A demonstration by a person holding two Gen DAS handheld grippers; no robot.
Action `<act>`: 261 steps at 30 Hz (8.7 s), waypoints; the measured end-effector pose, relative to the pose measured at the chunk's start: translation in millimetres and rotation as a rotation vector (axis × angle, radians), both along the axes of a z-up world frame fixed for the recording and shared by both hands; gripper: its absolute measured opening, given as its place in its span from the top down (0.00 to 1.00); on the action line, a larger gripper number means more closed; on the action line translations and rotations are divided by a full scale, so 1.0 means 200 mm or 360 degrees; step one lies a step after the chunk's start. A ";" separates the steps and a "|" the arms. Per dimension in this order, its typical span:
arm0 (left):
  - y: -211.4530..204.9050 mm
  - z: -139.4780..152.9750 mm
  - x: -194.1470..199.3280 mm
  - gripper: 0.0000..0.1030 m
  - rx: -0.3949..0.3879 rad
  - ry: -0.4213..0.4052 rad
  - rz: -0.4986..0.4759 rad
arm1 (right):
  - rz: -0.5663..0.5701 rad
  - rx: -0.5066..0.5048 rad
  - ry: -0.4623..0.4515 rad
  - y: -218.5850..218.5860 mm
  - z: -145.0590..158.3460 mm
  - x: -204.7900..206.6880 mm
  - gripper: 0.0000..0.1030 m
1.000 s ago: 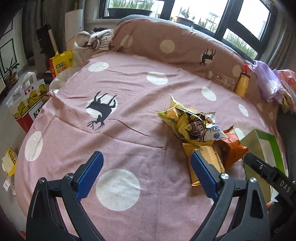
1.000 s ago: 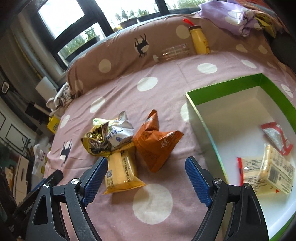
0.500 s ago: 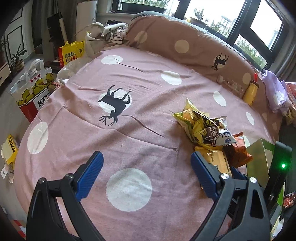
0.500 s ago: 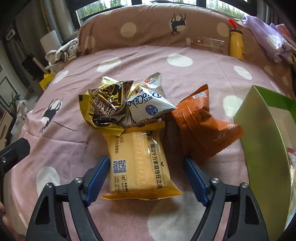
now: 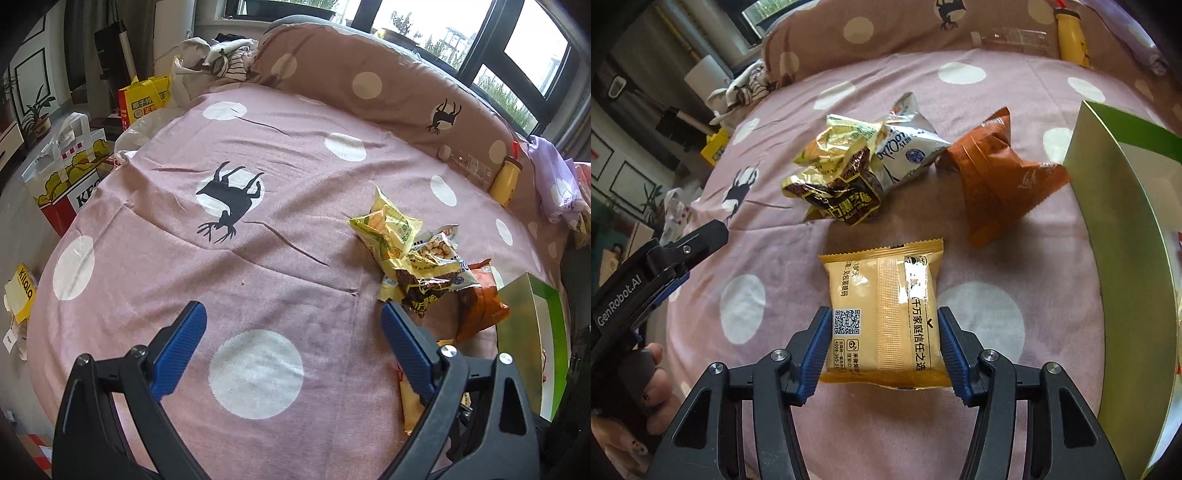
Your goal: Organize snacks
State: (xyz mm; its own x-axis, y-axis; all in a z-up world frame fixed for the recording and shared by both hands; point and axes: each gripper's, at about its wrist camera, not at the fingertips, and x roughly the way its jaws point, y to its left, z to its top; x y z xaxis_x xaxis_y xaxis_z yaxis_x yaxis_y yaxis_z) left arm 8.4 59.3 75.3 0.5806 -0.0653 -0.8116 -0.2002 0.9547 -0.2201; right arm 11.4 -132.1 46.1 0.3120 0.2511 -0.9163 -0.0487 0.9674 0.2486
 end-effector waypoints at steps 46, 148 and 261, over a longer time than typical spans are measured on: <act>-0.60 -0.23 0.00 0.35 -0.0323 0.0285 -0.0733 | -0.0232 0.0603 0.0073 -0.26 -0.11 0.10 0.45; -1.61 0.07 -0.08 0.43 -0.0529 -0.0089 -0.1464 | -0.1119 0.0389 -0.0498 -1.22 0.34 -0.35 0.49; -0.05 0.03 -0.06 0.03 -0.0121 -0.0149 -0.0101 | -0.0237 -0.0024 -0.0275 -0.12 0.02 0.06 0.89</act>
State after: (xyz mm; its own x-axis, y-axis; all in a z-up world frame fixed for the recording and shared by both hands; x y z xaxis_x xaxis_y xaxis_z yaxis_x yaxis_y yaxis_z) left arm -3.1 49.2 81.8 0.6464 -0.1634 -0.7453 -0.1150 0.9447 -0.3070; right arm 22.8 -155.5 49.5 0.4973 0.1775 -0.8493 0.0540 0.9706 0.2345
